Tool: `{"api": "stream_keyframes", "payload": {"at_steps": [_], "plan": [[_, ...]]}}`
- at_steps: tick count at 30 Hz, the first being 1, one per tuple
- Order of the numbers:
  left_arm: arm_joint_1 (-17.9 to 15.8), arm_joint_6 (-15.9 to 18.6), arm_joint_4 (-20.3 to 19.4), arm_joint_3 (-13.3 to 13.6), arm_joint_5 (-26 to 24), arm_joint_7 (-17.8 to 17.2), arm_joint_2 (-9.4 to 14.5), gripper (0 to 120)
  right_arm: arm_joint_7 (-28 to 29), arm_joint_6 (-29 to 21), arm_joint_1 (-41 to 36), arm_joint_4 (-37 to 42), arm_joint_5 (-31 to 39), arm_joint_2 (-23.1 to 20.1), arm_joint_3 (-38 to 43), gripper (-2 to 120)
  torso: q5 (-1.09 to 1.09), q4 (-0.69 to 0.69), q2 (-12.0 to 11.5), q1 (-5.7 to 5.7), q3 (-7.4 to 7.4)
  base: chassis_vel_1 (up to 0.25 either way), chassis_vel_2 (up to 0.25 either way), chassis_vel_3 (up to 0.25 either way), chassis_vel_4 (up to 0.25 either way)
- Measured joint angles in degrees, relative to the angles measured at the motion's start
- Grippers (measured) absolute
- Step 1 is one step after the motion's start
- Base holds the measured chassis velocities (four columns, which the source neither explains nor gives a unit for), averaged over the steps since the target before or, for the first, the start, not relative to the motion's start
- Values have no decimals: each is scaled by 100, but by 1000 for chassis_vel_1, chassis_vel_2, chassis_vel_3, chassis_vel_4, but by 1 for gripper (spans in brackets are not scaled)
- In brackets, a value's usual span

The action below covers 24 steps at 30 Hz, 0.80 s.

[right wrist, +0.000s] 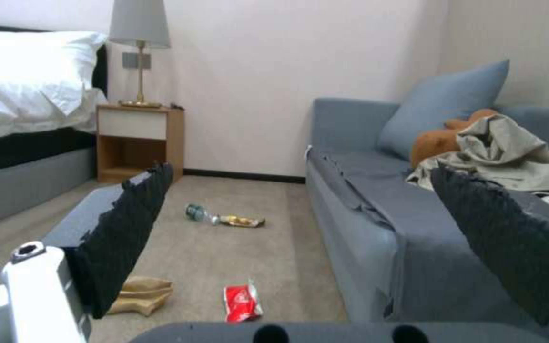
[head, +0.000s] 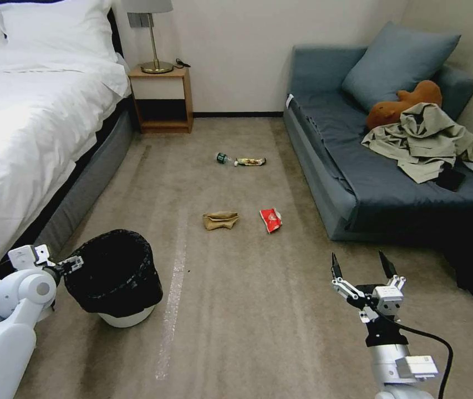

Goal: Pick up the trash bin, then pick up the garbage on the floor and place it into the trash bin.

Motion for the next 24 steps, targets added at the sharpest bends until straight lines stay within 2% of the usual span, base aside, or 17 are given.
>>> {"api": "stream_keyframes", "payload": {"at_steps": [18,21,23,24], "plan": [[-660,130,708,603,-90,-95,-99,100,12,12,33,-56,-15,83,11,100,1,0,0,0,0,0,0,0,0],[-733,130,767,683,-102,-96,-122,94,24,12,21,-56,-11,87,27,100,1,0,0,0,0,0,0,0,0],[-775,130,811,718,-114,-100,-147,84,37,15,9,-56,-1,87,52,100,1,-1,0,0,0,0,0,0,0],[-775,130,811,718,-114,-100,-147,84,37,15,9,-56,-1,87,52,100,1,-1,0,0,0,0,0,0,0]]}}
